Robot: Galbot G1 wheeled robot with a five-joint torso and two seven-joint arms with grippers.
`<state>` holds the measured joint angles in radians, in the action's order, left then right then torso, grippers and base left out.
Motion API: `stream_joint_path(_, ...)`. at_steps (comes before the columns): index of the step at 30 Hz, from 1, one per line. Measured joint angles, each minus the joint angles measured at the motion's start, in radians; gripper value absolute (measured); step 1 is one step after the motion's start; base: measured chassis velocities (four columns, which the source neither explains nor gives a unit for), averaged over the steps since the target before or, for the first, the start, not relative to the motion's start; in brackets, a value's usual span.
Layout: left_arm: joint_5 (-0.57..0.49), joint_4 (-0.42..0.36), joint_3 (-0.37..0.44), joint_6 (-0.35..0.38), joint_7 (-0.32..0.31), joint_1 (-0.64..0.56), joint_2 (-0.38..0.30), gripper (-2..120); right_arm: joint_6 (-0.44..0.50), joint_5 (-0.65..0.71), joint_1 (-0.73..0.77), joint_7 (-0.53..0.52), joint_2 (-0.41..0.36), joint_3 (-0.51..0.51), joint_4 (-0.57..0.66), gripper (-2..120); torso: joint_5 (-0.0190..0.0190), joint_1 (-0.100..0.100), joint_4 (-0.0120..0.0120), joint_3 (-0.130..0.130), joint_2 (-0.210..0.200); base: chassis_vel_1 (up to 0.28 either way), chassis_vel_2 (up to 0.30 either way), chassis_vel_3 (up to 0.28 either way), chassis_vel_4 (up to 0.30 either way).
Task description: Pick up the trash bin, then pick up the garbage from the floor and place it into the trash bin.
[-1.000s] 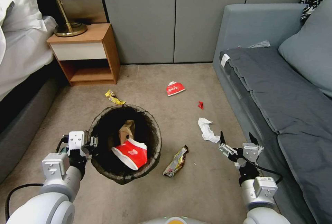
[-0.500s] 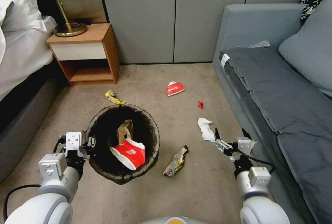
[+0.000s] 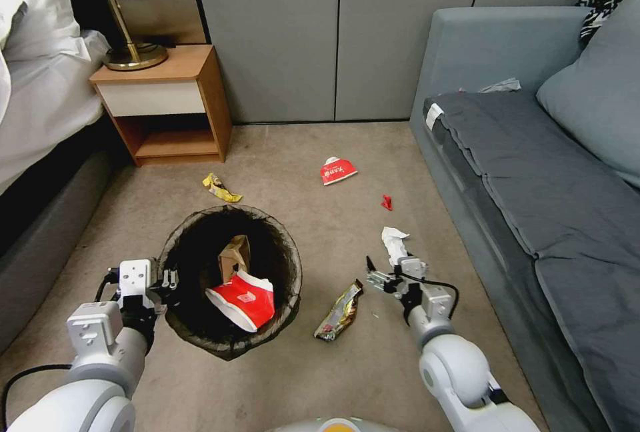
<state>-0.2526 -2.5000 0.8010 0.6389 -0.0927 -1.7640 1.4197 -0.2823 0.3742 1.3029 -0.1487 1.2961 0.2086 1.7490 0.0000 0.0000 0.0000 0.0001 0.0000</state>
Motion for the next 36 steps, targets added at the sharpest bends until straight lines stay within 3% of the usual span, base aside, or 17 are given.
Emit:
stream_joint_path(6, -0.006, 0.0, 0.023, 0.003, -0.001, 0.006, 0.004, 1, -0.045, 0.16, -0.101, -0.033, -0.004, -0.067, -0.147, 100, -0.0001, 0.0, 0.0001, 0.0, 0.0, 0.0, 0.0, 0.0, 0.0)
stream_joint_path(18, -0.008, 0.0, 0.032, 0.009, 0.002, 0.006, 0.003, 1, -0.11, 0.296, -0.18, -0.101, 0.032, -0.133, -0.297, 100, 0.0, 0.0, 0.0, 0.0, 0.0, 0.0, 0.0, 0.0, 0.0)
stream_joint_path(36, -0.004, 0.0, 0.035, 0.012, 0.004, 0.006, 0.015, 1, -0.103, 0.323, -0.287, -0.096, 0.063, -0.181, -0.48, 100, 0.0, 0.0, 0.0, 0.0, 0.0, 0.0, 0.0, 0.0, 0.0)
